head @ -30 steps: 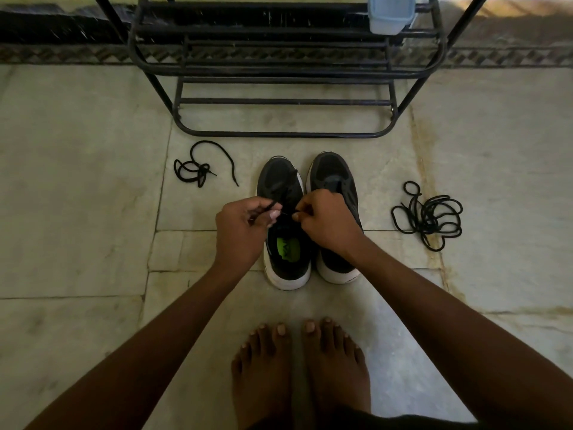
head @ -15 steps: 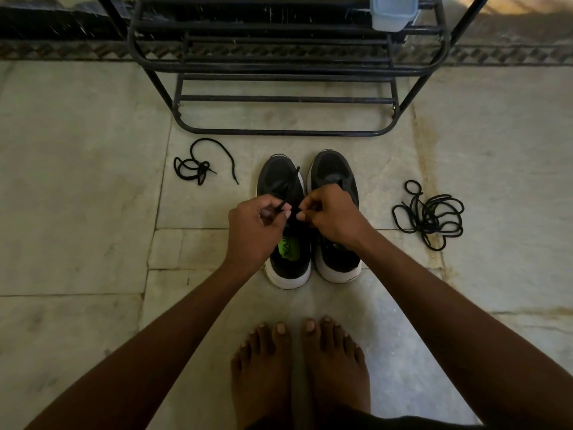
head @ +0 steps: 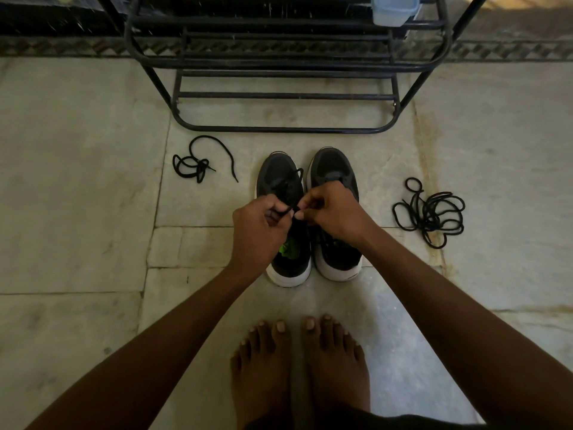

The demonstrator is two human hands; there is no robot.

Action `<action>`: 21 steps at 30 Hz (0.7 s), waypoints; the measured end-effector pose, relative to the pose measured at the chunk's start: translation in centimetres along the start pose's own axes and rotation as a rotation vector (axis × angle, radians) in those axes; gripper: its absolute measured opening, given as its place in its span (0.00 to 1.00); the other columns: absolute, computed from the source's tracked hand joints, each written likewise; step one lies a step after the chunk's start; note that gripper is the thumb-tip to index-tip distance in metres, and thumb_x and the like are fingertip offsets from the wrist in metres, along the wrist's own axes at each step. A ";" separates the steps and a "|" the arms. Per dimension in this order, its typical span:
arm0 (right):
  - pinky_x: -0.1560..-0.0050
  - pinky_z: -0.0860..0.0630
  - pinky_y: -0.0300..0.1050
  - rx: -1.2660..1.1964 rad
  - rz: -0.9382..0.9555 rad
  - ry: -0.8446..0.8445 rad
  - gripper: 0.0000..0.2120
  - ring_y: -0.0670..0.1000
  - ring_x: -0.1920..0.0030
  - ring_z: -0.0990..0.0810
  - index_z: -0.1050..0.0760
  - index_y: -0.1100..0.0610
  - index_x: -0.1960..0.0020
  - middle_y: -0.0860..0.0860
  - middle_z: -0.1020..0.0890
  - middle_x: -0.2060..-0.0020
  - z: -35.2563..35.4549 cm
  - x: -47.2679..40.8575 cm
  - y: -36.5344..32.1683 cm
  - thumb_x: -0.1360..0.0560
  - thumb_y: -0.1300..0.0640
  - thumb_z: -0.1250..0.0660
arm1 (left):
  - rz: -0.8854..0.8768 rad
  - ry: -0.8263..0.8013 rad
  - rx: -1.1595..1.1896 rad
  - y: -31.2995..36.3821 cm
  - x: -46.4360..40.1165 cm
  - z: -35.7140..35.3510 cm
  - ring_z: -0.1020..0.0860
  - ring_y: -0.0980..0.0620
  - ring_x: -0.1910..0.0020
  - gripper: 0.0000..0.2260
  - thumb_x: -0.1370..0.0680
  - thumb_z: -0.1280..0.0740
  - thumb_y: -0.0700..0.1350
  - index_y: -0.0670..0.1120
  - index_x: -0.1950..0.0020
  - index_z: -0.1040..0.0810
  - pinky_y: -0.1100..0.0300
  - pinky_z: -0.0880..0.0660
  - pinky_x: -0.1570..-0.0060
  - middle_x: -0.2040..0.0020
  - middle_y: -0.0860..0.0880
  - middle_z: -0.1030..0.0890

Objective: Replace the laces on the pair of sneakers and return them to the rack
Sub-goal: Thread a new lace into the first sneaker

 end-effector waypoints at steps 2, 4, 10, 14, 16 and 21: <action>0.52 0.18 0.38 -0.009 0.001 -0.024 0.02 0.47 0.57 0.15 0.16 0.58 0.51 0.52 0.14 0.57 0.0 0.1 -0.1 0.24 0.62 0.27 | -0.006 -0.008 -0.004 0.0 0.0 -0.1 0.19 0.58 0.63 0.04 0.25 0.25 0.36 0.44 0.56 0.18 0.70 0.24 0.60 0.63 0.53 0.19; 0.54 0.18 0.36 0.007 0.011 -0.030 0.02 0.47 0.58 0.15 0.16 0.58 0.52 0.52 0.14 0.58 0.0 0.1 -0.4 0.23 0.62 0.28 | -0.021 -0.005 -0.011 0.1 0.1 -0.1 0.20 0.57 0.64 0.06 0.27 0.25 0.33 0.43 0.56 0.18 0.69 0.24 0.61 0.63 0.52 0.19; 0.59 0.23 0.30 0.089 0.034 0.008 0.06 0.42 0.61 0.18 0.19 0.50 0.58 0.45 0.17 0.63 -0.1 0.4 -0.8 0.26 0.60 0.24 | -0.007 0.012 0.009 -0.3 0.1 0.0 0.21 0.59 0.64 0.05 0.26 0.25 0.34 0.43 0.56 0.18 0.70 0.25 0.62 0.64 0.57 0.21; 0.55 0.22 0.33 0.092 0.037 0.020 0.05 0.43 0.59 0.17 0.16 0.57 0.50 0.48 0.16 0.60 -0.1 0.3 -0.7 0.26 0.62 0.25 | -0.016 0.010 -0.009 -0.7 0.0 0.1 0.22 0.60 0.63 0.06 0.25 0.24 0.38 0.46 0.57 0.18 0.71 0.27 0.63 0.64 0.62 0.23; 0.54 0.22 0.33 0.072 0.030 0.021 0.05 0.42 0.59 0.17 0.16 0.57 0.50 0.48 0.16 0.60 0.0 0.3 -0.6 0.26 0.62 0.26 | -0.005 0.012 -0.012 -0.9 0.0 0.0 0.21 0.60 0.63 0.06 0.25 0.23 0.39 0.47 0.57 0.18 0.71 0.26 0.63 0.64 0.62 0.22; 0.54 0.21 0.34 0.003 0.013 0.025 0.05 0.44 0.58 0.16 0.15 0.59 0.51 0.50 0.15 0.59 0.2 0.4 0.0 0.25 0.64 0.27 | 0.112 -0.001 0.109 -2.6 -0.7 -0.2 0.18 0.57 0.62 0.04 0.27 0.22 0.39 0.44 0.57 0.15 0.70 0.25 0.60 0.61 0.56 0.16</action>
Point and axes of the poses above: each hand's wrist, its own x-axis away from the middle knuckle, its own z-axis out of the back of the hand, y = z × x, the point moved 10 cm from there along -x, towards the middle knuckle
